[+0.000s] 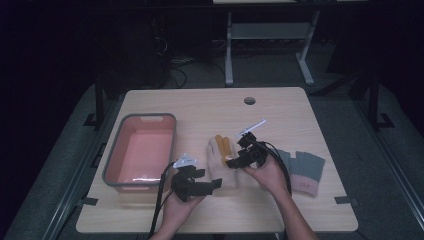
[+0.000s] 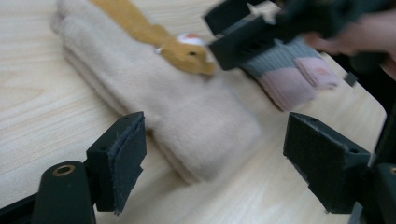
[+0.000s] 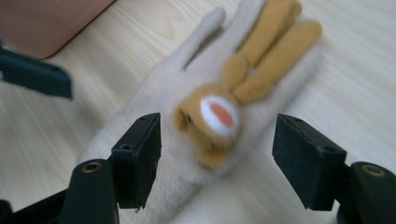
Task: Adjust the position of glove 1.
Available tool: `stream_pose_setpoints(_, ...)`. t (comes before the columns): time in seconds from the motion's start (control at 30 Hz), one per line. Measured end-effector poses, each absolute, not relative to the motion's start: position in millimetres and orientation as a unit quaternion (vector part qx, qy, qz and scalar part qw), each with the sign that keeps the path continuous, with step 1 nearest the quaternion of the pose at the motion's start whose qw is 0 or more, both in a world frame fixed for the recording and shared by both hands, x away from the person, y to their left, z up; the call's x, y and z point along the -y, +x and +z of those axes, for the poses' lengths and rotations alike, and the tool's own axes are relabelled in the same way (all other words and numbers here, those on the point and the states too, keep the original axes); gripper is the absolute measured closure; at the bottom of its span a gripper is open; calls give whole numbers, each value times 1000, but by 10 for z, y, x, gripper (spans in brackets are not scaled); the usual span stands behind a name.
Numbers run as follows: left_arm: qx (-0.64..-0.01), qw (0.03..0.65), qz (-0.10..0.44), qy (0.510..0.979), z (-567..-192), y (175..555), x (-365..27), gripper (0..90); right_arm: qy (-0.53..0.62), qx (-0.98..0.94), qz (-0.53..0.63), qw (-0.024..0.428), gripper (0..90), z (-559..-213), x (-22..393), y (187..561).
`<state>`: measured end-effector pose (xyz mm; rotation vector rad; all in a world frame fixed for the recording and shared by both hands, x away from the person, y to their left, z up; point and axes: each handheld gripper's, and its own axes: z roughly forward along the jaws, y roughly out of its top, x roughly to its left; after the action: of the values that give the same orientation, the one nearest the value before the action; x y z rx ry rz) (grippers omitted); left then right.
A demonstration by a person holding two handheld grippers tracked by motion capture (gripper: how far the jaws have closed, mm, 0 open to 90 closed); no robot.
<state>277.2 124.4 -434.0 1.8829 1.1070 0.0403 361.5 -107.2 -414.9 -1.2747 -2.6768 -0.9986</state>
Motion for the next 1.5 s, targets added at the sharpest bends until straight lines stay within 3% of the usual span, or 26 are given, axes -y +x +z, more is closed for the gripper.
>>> stream_pose_setpoints(0.17,-472,430,8,769,-4418,2927,-1200,314,-433,833,-342,35,363,-4285,1167,3549)
stream_pose_setpoints(0.57,-498,412,-46,761,-4610,3086,-1157,394,-479,791,-370,93,433,-4470,1245,3526)
stream_pose_setpoints(0.97,-498,399,-66,767,-4647,3125,-1110,516,-514,765,-369,117,492,-4624,1239,3532)
stream_pose_setpoints(1.3,-479,386,-78,785,-4642,3179,-1097,587,-532,737,-395,133,577,-4707,1213,3498)
stream_pose_setpoints(1.5,-482,384,-89,782,-4646,3201,-1091,619,-561,709,-393,165,665,-4745,1195,3508)
